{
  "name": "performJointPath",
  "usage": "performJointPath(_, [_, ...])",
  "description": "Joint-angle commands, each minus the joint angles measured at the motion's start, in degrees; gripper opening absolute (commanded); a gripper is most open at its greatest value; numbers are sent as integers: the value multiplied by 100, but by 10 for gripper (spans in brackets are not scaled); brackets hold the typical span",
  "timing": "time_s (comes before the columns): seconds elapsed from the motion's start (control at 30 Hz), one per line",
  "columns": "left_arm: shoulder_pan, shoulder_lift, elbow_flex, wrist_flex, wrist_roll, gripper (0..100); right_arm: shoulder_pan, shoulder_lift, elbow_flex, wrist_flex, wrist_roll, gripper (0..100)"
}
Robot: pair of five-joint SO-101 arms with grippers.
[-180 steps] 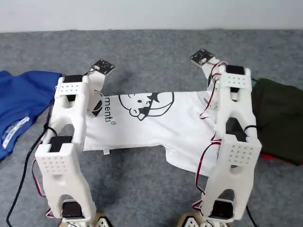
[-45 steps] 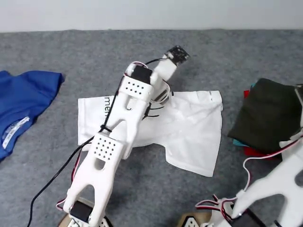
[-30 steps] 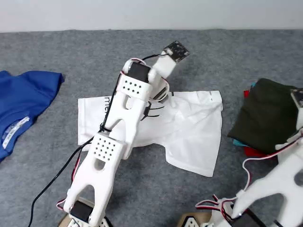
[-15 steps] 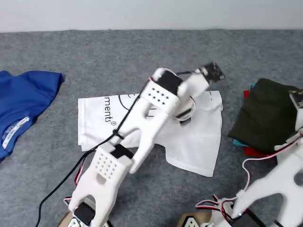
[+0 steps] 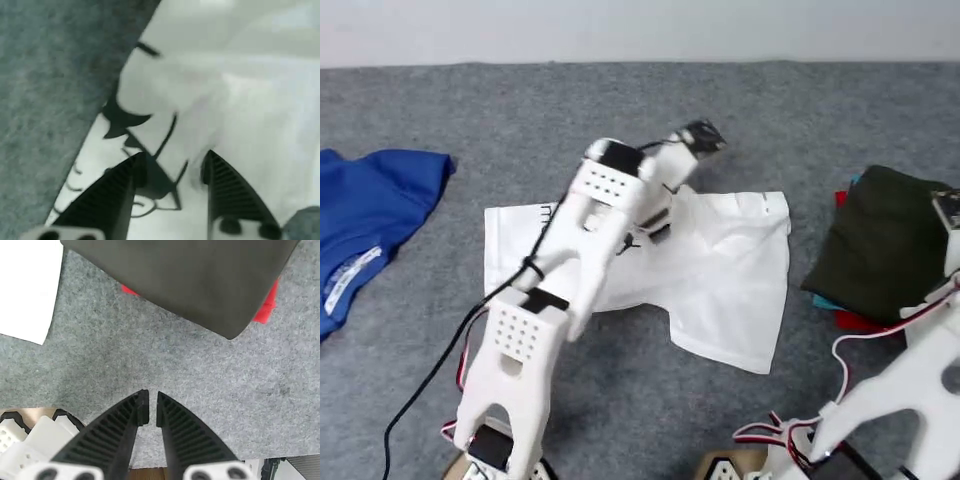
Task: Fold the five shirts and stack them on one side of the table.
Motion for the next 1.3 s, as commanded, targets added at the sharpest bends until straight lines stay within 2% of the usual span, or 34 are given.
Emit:
performJointPath(0.0, [-290,-440,-330,-88,-88,195,22,-233,-44,215,35,43])
performJointPath(0.17, [-255,-492,-646,281,-88,195,22,-233,-44,215,18,43])
performJointPath(0.43, [360,-440,-2334,1336,-44,195,22,-233,-44,215,18,43])
performJointPath(0.53, [545,-422,-2360,1169,149,195,22,-233,-44,215,18,43])
performJointPath(0.8, [826,422,-2176,-18,501,195,22,-233,-44,215,18,43])
performJointPath(0.87, [914,492,-2281,44,501,195,31,-233,-44,215,18,43])
performJointPath(1.07, [1134,545,-2897,976,264,214,31,-233,-44,224,26,43])
performJointPath(1.27, [1240,580,-2888,967,273,224,22,-233,-18,215,18,43])
